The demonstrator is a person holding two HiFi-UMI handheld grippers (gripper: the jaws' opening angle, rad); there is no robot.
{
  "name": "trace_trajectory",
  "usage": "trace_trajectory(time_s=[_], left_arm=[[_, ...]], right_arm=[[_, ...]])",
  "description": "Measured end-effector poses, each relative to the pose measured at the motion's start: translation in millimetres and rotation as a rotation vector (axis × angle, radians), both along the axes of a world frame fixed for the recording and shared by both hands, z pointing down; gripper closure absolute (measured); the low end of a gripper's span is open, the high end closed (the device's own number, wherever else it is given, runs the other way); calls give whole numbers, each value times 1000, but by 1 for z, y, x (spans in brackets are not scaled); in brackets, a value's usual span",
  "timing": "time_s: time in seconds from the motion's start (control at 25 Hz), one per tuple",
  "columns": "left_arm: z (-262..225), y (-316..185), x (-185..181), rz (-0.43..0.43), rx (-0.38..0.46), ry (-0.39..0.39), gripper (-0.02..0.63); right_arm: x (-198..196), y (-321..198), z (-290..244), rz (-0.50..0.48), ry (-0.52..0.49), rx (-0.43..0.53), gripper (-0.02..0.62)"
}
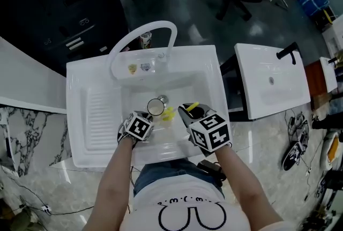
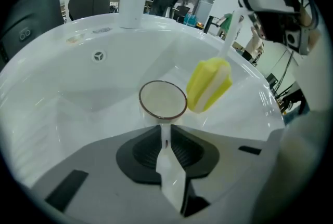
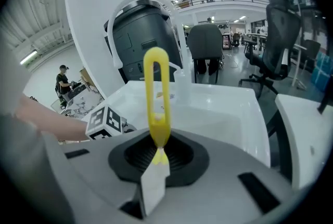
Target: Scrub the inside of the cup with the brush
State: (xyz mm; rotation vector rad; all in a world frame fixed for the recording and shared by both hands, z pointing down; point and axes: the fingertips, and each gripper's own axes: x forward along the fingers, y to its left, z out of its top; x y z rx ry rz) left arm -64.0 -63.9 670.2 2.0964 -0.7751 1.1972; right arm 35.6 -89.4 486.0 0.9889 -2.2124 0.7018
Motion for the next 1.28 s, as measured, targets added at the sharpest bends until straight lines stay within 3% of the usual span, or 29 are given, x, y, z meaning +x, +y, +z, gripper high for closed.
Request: trace_trajectory(time_s=[0.36, 0.52, 0.84, 1.0, 1.28], left_arm=[[0, 1, -1, -4, 3, -7, 538], [1, 0, -1, -3, 7, -9, 538], [0, 1, -1, -2, 12, -11, 538], [1, 1, -1, 2, 12, -13, 538], [1, 3, -1, 16, 16, -25, 538]], right_arm=[[-2, -3, -1, -16, 10, 60, 551], [-1, 0, 12, -52, 67, 43, 549], [-22, 4, 55, -66, 55, 63, 551], [-19, -5, 61, -37, 59, 70, 551], [6, -33, 17, 63, 8, 169, 551]])
